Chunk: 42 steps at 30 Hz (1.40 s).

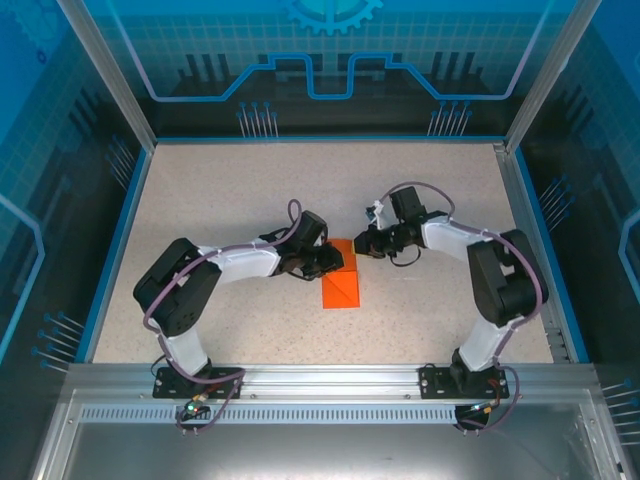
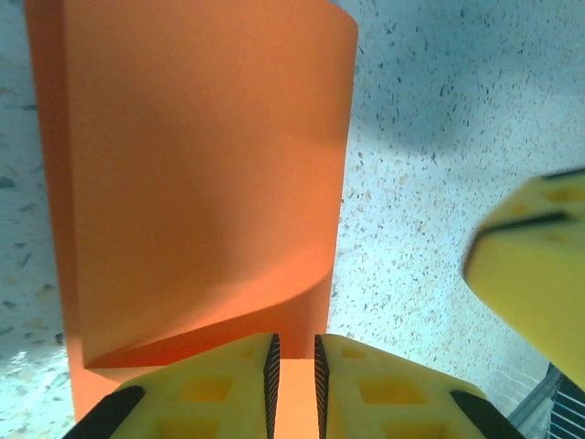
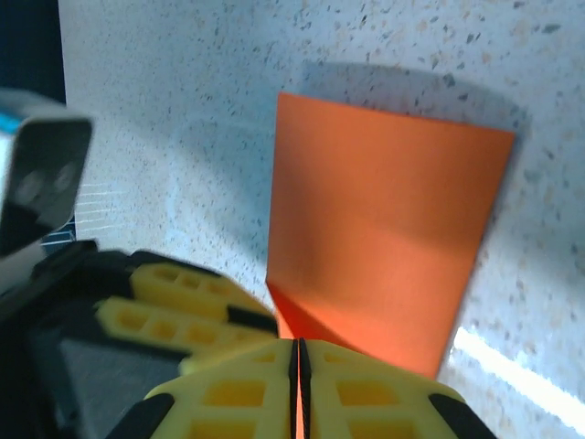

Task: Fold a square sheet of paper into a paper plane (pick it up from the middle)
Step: Fold the triangle a second time at the center of the table, then turn over the paper at the center of the table.

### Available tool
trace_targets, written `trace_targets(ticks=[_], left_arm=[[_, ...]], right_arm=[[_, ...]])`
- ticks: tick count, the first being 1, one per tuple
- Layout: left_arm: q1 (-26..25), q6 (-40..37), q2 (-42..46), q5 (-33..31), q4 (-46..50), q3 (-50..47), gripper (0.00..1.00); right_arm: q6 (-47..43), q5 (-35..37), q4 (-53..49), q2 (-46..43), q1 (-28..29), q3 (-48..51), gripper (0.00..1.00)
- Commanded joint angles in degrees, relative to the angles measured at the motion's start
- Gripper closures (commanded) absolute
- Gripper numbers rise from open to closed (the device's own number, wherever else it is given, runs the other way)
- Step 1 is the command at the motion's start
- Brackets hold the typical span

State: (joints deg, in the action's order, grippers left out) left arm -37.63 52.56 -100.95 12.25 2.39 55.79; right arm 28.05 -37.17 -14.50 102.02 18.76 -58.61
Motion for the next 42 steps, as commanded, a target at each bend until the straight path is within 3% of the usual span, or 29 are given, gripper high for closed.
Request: trace_targets(ticks=[1,14,21,33,38,42], left_arm=[[0.6,0.32,2.14,-2.91,3.37,1.11,0.79],[1.07,0.11,3.05,-3.17,4.63,1.08,0.79],[1.06,-0.17,4.24,-3.2,5.52,1.08,0.78],[1.06,0.11,4.18,-1.74,5.57,1.41,0.78],[1.01,0.23,4.19,0.25,5.31,1.69,0.78],[0.65,0.49,4.0,2.26,4.33,1.6,0.79]], right_arm=[[-0.34,-2.72,-0.82,4.46,-0.79,-3.41,0.88],[-2.05,3.09,-3.87,15.02,-0.75,-8.23,0.87],[-1.46,0.04,-3.6,12.2,-0.74,-10.01,0.86],[-0.34,0.18,-3.86,19.09,-0.75,-15.13,0.86],[-0.26,0.31,-4.02,18.08,-0.74,-14.65,0.85],[-0.06,1.35,-4.53,11.34,-0.75,-12.33,0.83]])
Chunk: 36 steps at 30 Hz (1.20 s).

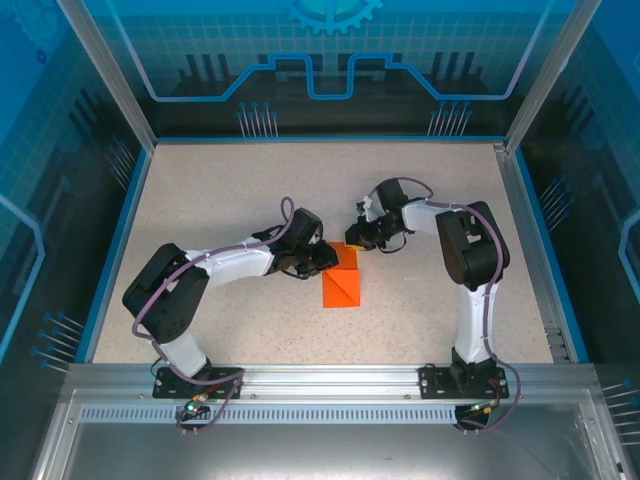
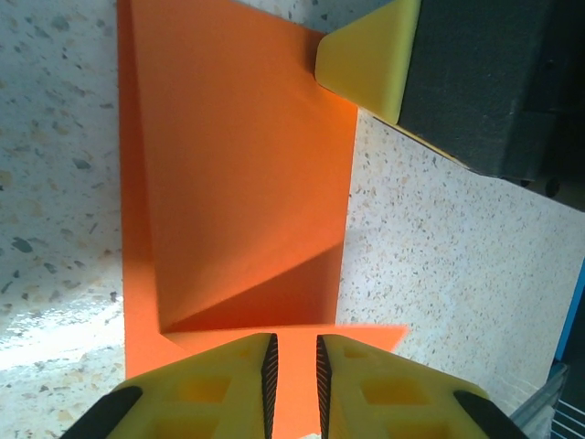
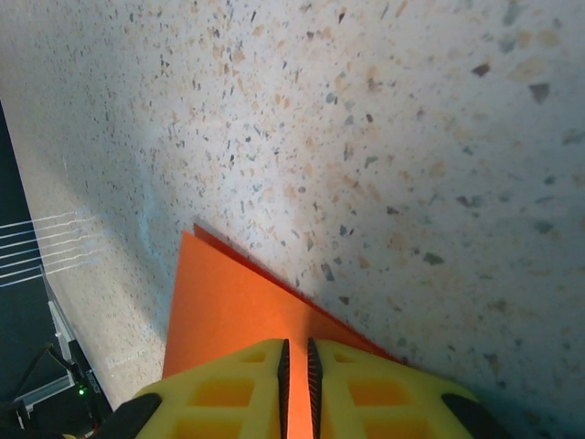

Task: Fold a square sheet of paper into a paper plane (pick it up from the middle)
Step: Turn over the paper at the center of the table.

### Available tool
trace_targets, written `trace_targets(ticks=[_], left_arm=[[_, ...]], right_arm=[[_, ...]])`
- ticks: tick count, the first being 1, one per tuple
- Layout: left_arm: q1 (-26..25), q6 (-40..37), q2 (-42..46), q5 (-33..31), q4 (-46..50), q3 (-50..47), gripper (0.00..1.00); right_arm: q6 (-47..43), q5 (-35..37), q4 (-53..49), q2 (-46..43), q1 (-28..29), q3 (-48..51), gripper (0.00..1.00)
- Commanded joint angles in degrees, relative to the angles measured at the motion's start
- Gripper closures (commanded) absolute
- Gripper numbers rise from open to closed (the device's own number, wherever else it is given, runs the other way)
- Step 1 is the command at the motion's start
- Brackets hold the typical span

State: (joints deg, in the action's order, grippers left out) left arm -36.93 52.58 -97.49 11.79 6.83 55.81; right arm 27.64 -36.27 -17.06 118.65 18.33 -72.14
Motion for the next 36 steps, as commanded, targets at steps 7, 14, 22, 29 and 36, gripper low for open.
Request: trace_targets(ticks=[7,14,22,29,36], left_arm=[[-2.09,1.21,-0.74,3.2,-1.33,1.16,0.81],[-2.4,1.26,-2.42,3.42,-2.45,0.88,0.81],[-2.44,1.05,-7.17,3.5,-2.44,3.29,0.82],[-2.43,0.47,-8.63,2.46,-1.03,4.66,0.82],[-2.4,0.02,-8.85,1.75,-0.96,3.95,0.81]], right_arm=[[-0.37,4.63,-3.22,-19.61,-1.25,10.38,0.72],[0.36,2.52,0.33,-28.91,-1.22,23.09,0.55],[1.02,-2.48,5.1,-30.82,-0.12,31.09,0.49],[0.58,-1.36,4.62,-27.29,2.39,29.06,0.49],[0.76,-0.12,4.4,-23.39,3.62,27.05,0.54]])
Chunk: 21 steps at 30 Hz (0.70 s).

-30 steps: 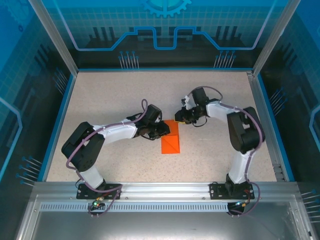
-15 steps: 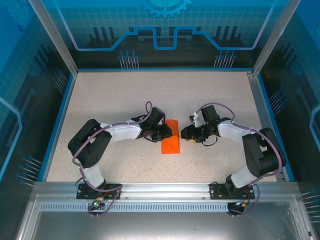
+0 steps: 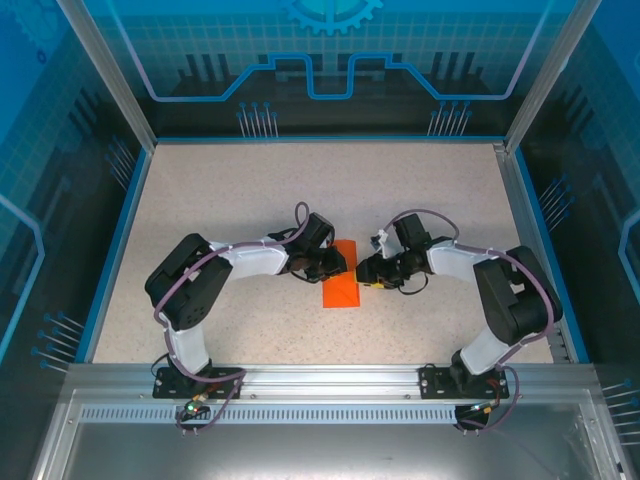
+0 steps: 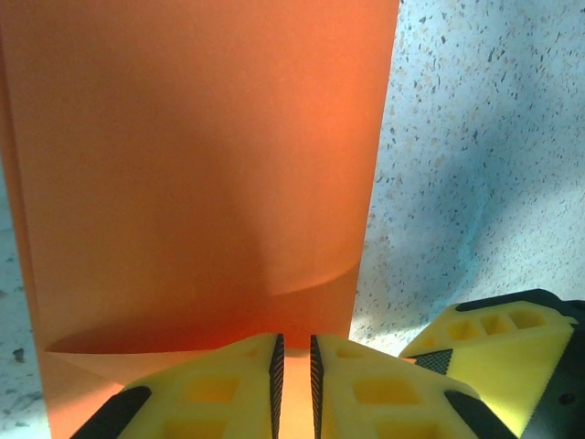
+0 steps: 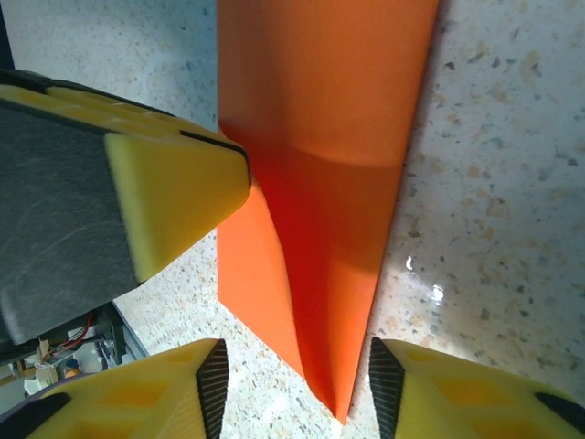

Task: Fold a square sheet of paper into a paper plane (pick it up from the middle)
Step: Turn over the paper at the center of the table.

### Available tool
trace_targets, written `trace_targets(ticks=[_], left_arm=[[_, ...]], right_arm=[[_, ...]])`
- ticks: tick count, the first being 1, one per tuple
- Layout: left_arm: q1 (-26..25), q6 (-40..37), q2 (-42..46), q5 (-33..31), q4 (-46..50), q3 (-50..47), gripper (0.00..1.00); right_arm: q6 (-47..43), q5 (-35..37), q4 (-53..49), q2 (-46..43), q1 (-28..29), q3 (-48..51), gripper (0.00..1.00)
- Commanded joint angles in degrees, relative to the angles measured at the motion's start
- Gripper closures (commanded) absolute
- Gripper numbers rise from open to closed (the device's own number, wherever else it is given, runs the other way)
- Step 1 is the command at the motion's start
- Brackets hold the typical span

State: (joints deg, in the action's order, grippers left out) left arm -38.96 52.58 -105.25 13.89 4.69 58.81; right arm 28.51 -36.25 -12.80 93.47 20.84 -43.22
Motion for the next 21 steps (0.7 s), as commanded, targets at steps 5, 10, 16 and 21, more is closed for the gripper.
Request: trace_targets(ticks=[5,10,16,21], left_arm=[[-0.38,0.0,-1.52,-0.45,1.06,0.81,0.81],[-0.4,0.05,-2.13,-0.36,0.88,0.87,0.81],[-0.41,-0.02,-2.55,-0.44,1.15,0.82,0.81],[-0.39,-0.24,-2.68,-0.39,1.35,0.71,0.81]], right_arm=[[0.05,0.41,0.76,3.88,1.73,-2.21,0.55],[0.09,0.77,0.84,5.63,1.83,-2.23,0.57],[0.72,0.14,1.84,6.7,2.31,-2.14,0.64],[1.79,0.11,2.45,6.72,2.63,-1.91,0.68]])
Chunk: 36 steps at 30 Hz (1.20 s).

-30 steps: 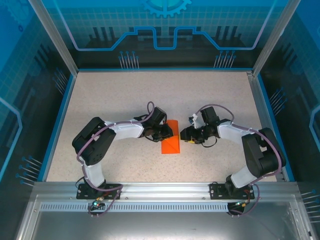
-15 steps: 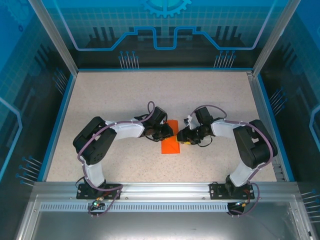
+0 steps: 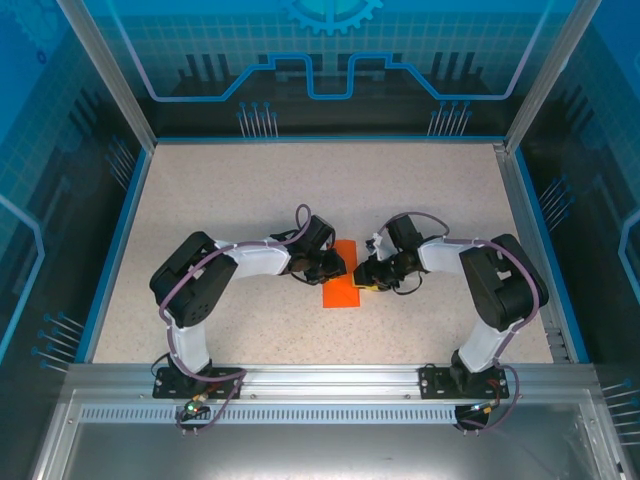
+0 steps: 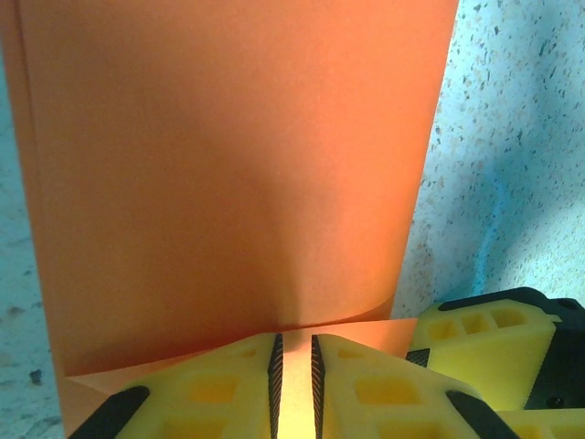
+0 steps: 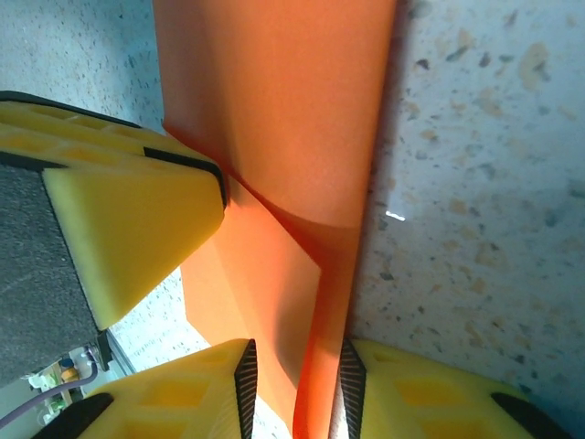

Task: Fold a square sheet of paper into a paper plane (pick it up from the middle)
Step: Turn over the paper at the center of the table.

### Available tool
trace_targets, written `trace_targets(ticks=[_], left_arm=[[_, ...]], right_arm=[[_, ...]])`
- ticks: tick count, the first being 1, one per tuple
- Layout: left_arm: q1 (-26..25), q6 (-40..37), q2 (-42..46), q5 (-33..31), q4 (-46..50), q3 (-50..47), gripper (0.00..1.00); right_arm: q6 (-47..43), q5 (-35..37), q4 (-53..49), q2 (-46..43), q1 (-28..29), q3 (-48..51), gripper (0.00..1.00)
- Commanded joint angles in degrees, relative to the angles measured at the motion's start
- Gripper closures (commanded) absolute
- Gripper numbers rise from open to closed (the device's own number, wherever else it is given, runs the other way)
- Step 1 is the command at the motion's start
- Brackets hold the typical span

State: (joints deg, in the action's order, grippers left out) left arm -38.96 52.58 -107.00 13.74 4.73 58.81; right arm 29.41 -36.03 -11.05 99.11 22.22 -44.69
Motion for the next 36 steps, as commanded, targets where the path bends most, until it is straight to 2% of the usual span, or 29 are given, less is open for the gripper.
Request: trace_targets(ticks=[1,21,36], left_arm=[[-0.35,-0.2,-0.91,-0.32,1.34,0.62,0.81],[-0.33,0.9,0.26,-0.03,-0.77,-0.56,0.81],[-0.41,1.75,1.71,-0.45,2.89,1.16,0.78]], right_arm=[[1.07,0.15,0.68,0.96,1.24,-0.42,0.67],[4.87,-3.5,8.56,1.78,1.2,0.93,0.68],[4.3,-3.24,8.24,0.12,1.12,1.4,0.85]])
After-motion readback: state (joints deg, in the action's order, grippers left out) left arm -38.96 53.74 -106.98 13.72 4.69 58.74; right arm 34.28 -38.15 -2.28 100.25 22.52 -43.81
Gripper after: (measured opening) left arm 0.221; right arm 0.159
